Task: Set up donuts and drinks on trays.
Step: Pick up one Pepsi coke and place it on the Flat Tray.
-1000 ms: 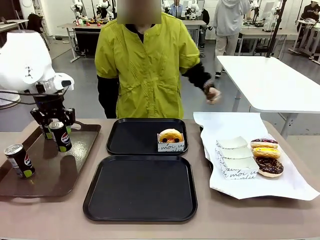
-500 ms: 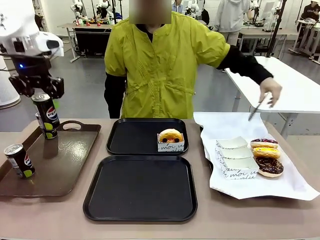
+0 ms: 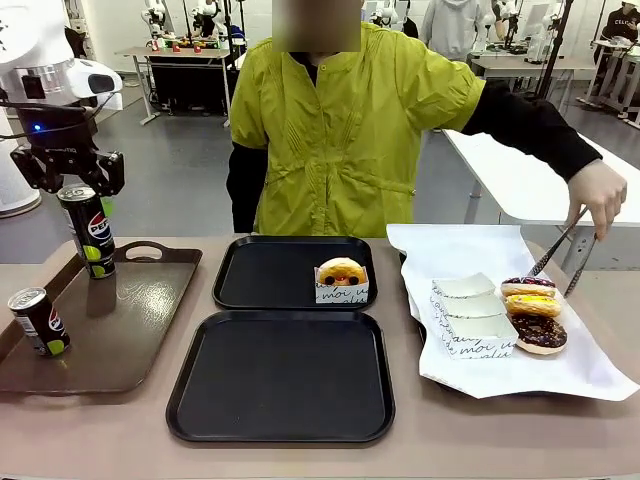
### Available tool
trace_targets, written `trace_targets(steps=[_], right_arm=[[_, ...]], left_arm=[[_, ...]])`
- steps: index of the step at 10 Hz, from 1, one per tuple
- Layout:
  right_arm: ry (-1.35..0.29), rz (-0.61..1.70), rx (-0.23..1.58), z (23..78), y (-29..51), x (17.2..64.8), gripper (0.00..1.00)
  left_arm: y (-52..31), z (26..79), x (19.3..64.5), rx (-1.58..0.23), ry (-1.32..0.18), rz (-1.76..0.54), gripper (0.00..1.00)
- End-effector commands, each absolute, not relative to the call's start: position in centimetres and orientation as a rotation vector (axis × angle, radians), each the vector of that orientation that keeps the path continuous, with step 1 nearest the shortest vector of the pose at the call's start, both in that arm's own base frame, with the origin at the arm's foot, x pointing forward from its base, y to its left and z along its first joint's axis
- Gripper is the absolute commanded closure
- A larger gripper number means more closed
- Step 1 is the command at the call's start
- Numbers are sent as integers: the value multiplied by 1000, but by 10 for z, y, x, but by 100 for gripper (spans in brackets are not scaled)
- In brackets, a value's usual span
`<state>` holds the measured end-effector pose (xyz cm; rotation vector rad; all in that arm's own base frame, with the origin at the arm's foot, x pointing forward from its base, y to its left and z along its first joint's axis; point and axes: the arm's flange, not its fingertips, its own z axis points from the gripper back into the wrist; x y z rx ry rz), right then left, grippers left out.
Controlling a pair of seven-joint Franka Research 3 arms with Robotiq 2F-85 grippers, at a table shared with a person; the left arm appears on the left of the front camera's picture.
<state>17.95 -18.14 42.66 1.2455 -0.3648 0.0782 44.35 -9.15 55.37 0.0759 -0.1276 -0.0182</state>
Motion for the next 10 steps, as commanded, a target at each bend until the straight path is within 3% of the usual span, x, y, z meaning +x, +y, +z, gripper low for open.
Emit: trace_targets(steps=[1, 4, 10], right_arm=[[-376, 91, 1254, 428, -181, 179, 0], [-376, 91, 1254, 428, -181, 179, 0], [-376, 91, 1254, 428, -181, 179, 0]], left_arm=[[-108, 555, 453, 60, -158, -43, 42], [-165, 554, 496, -40, -162, -162, 42], [-284, 520, 537, -51, -128, -379, 42]])
